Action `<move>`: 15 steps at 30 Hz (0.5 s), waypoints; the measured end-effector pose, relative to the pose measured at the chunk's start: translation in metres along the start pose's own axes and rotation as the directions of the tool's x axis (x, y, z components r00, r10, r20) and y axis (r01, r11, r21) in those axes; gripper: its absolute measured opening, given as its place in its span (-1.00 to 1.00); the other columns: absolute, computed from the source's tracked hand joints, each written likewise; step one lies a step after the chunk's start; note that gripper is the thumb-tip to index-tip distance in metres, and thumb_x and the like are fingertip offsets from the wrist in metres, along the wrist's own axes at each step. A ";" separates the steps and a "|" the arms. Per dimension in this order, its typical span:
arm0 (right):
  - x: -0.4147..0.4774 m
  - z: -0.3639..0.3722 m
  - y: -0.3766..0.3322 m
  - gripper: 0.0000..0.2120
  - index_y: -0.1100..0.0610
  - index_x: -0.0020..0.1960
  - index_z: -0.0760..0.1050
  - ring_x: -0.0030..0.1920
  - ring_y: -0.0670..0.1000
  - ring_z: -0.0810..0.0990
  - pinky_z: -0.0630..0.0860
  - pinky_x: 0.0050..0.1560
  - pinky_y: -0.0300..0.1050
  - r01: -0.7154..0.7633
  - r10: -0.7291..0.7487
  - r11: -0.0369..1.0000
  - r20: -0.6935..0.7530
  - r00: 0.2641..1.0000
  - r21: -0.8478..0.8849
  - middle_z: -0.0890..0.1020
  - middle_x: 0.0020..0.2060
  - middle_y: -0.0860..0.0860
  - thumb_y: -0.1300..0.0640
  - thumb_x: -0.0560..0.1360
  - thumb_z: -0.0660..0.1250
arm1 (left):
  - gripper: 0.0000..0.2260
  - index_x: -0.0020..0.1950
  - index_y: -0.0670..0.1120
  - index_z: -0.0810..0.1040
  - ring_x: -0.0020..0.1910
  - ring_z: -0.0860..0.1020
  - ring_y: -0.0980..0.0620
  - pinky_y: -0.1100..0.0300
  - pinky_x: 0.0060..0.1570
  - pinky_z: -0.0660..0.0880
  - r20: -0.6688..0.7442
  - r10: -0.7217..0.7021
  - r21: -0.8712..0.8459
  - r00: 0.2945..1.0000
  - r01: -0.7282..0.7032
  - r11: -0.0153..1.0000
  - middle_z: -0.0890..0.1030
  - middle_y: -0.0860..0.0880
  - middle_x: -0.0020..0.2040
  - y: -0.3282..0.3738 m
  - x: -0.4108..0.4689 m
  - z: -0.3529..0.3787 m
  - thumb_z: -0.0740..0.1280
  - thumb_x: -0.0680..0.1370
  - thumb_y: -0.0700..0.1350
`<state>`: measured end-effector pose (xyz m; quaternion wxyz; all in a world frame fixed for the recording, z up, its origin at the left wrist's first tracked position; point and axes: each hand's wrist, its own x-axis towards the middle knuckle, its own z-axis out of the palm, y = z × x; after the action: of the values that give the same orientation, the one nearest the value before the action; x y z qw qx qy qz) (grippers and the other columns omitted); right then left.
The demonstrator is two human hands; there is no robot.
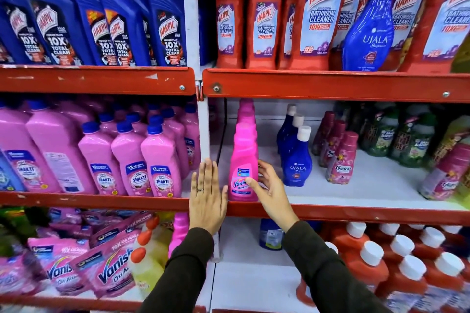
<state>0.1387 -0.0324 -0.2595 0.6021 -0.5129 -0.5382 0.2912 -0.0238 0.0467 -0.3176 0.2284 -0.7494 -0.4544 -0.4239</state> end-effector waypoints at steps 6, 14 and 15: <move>0.002 -0.002 0.001 -0.56 -0.06 0.42 0.36 0.25 -0.21 0.60 0.60 0.15 -0.26 -0.007 0.007 1.000 0.018 1.000 -0.007 0.60 0.23 -0.18 0.14 0.59 0.39 | -0.33 0.68 -0.23 -0.16 0.69 -0.27 -0.05 0.00 0.66 -0.23 0.007 -0.005 0.010 1.000 0.005 1.000 -0.32 -0.16 0.69 0.000 -0.002 0.000 0.04 0.67 -0.02; 0.002 -0.006 -0.002 -0.53 -0.07 0.46 0.29 0.22 -0.25 0.60 0.61 0.11 -0.27 -0.029 0.028 0.999 0.069 0.997 0.016 0.56 0.23 -0.20 0.13 0.61 0.35 | -0.33 0.68 -0.22 -0.20 0.69 -0.29 -0.06 0.00 0.66 -0.23 0.007 0.004 0.017 1.000 -0.004 1.000 -0.33 -0.17 0.68 0.000 -0.001 -0.002 0.03 0.67 -0.02; 0.002 -0.007 -0.003 -0.54 -0.06 0.45 0.30 0.21 -0.25 0.61 0.61 0.09 -0.28 -0.031 0.029 0.999 0.073 0.997 0.022 0.56 0.22 -0.20 0.14 0.61 0.35 | -0.35 0.67 -0.23 -0.17 0.69 -0.29 -0.06 -0.01 0.66 -0.22 0.009 0.002 0.019 1.000 -0.002 1.000 -0.33 -0.17 0.68 0.000 -0.001 -0.002 0.02 0.67 -0.02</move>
<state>0.1448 -0.0334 -0.2554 0.5835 -0.5032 -0.5485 0.3248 -0.0246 0.0444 -0.3171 0.2340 -0.7493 -0.4589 -0.4160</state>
